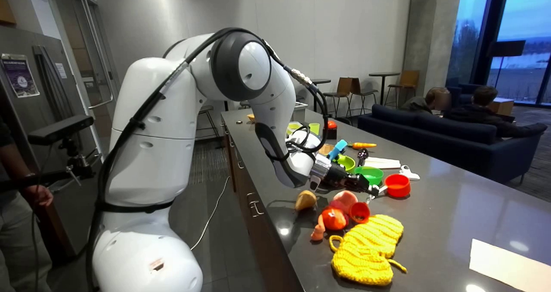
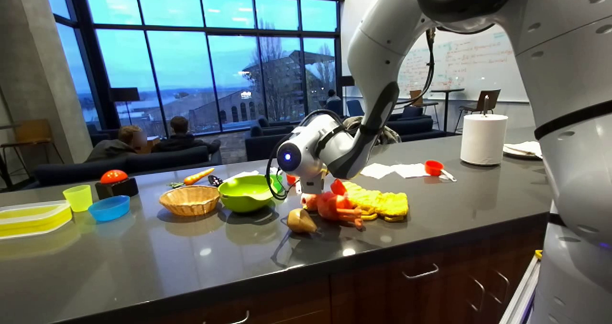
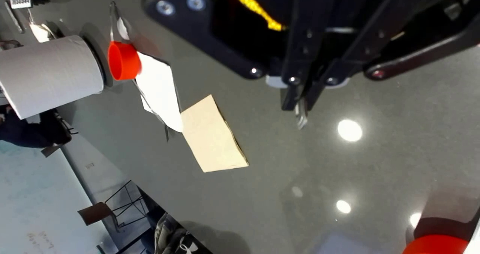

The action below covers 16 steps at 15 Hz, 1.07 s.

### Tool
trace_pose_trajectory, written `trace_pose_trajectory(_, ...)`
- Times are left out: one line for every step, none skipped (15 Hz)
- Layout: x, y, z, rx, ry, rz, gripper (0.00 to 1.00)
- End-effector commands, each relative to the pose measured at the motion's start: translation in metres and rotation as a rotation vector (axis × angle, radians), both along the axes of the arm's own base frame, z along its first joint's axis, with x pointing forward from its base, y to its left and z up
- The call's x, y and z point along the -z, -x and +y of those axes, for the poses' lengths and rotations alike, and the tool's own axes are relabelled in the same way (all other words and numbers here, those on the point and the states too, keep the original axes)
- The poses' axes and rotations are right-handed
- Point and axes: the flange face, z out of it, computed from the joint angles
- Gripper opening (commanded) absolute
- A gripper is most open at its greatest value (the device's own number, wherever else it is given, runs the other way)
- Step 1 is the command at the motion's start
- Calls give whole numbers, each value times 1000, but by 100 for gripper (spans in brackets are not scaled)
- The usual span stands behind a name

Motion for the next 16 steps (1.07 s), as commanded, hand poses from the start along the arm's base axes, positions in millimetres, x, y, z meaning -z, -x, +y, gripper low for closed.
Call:
trace_pose_trajectory(0,0,0,0,0,0,5)
trace_pose_trajectory(0,0,0,0,0,0,5)
trace_pose_trajectory(0,0,0,0,0,0,30)
trace_pose_trajectory(1,0,1,-4,4,7,31)
trace_pose_trajectory(1,0,1,-3,6,8,35)
trace_pose_trajectory(2,-1,2,-2,6,9,40)
trace_pose_trajectory(2,-1,2,0,5,11,48)
trace_pose_trajectory(3,-1,2,-1,5,12,54)
trace_pose_trajectory(4,-1,2,-3,4,13,62)
trace_pose_trajectory(4,-1,3,-3,6,16,68)
trace_pose_trajectory(4,-1,2,2,8,14,74)
trace_pose_trajectory(7,1,2,-3,4,14,83)
trace_pose_trajectory(7,1,2,-2,4,15,64)
trace_pose_trajectory(7,1,2,-2,4,15,70)
trace_pose_trajectory(7,1,2,-2,4,16,79)
trace_pose_trajectory(8,1,2,-2,4,16,82)
